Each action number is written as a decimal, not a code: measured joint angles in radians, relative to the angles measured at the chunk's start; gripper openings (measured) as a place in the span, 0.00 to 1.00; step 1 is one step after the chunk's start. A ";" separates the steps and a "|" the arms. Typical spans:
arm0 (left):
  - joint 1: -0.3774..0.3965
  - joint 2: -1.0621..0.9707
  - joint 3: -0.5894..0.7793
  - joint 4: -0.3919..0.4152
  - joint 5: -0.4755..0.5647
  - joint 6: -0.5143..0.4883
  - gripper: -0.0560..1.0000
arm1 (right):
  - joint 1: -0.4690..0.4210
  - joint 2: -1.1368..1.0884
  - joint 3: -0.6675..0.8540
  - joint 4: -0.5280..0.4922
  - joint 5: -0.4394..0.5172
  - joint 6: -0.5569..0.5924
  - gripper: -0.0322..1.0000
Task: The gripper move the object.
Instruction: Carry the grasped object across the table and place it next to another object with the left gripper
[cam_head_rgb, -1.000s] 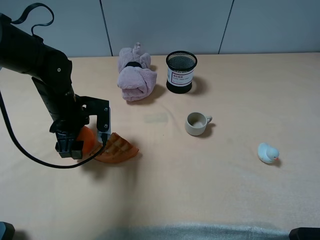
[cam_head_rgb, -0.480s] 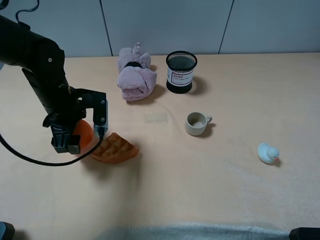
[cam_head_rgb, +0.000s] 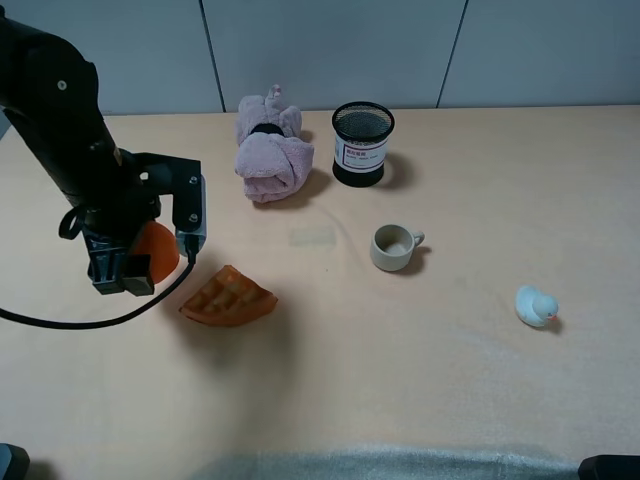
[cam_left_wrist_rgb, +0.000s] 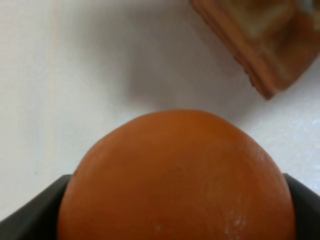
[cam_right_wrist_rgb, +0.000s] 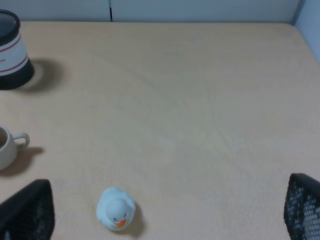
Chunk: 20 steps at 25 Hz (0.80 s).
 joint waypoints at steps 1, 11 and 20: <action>0.000 -0.012 0.000 -0.005 0.000 0.000 0.75 | 0.000 0.000 0.000 0.000 0.000 0.000 0.70; 0.000 -0.077 -0.042 -0.063 0.077 -0.001 0.75 | 0.000 0.000 0.000 0.000 0.000 0.000 0.70; -0.075 -0.077 -0.141 -0.070 0.159 -0.074 0.75 | 0.000 0.000 0.000 0.000 0.000 0.000 0.70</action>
